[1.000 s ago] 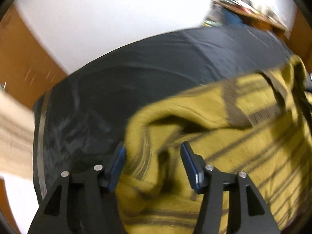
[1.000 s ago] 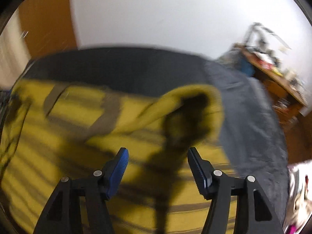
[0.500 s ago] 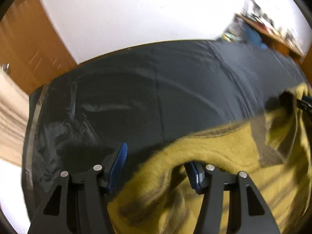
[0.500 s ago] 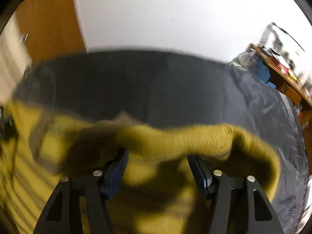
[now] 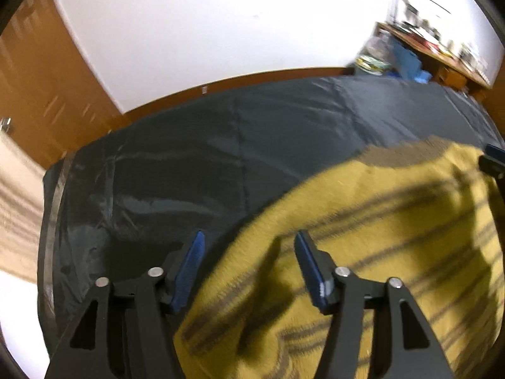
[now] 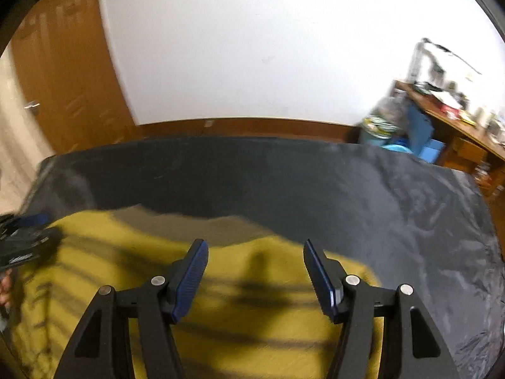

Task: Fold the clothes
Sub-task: 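Lower the sweater onto the black surface and open both tools, then press both open tools over the sweater body to smooth it flat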

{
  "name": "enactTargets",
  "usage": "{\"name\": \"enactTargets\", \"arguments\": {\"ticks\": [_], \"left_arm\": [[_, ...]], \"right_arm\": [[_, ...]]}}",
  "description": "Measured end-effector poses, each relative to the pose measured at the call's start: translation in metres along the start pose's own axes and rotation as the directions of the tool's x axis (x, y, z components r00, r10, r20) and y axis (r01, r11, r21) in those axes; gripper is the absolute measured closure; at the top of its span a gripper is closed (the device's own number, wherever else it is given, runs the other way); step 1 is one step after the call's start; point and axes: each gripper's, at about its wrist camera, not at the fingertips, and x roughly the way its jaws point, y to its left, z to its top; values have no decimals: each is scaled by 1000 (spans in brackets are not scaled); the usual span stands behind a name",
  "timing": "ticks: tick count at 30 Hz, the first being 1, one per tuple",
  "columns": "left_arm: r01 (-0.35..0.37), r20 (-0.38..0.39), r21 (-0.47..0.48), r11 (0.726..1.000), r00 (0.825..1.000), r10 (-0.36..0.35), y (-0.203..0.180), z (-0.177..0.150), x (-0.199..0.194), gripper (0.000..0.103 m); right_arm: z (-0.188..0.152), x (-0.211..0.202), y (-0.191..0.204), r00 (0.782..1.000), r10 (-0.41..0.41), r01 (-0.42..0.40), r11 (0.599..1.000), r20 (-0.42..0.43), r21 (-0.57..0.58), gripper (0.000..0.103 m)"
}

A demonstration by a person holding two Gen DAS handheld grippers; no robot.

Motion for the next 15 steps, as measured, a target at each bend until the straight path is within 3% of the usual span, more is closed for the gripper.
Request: {"name": "enactTargets", "arguments": {"ticks": [2,5,7,11,15], "left_arm": [[8,-12,48,999,1000,-7,-10,-3,3,34],[-9,-65,87,996,998,14,-19,-7,23,33],[-8,-51,75,997,999,12,-17,-7,29,25],[-1,-87,19,1000,996,3,-4,-6,25,23],[24,-69,28,999,997,-22,3,-18,-4,23]], "right_arm": [[-6,1,17,998,52,-54,998,-45,-40,38],[-15,22,30,990,56,-65,996,-128,-62,38],[-19,39,34,982,30,-43,997,-187,-62,38],[-19,37,46,983,-11,-10,993,-184,-115,37],[-21,6,45,987,32,-45,996,-156,-75,37]]}}
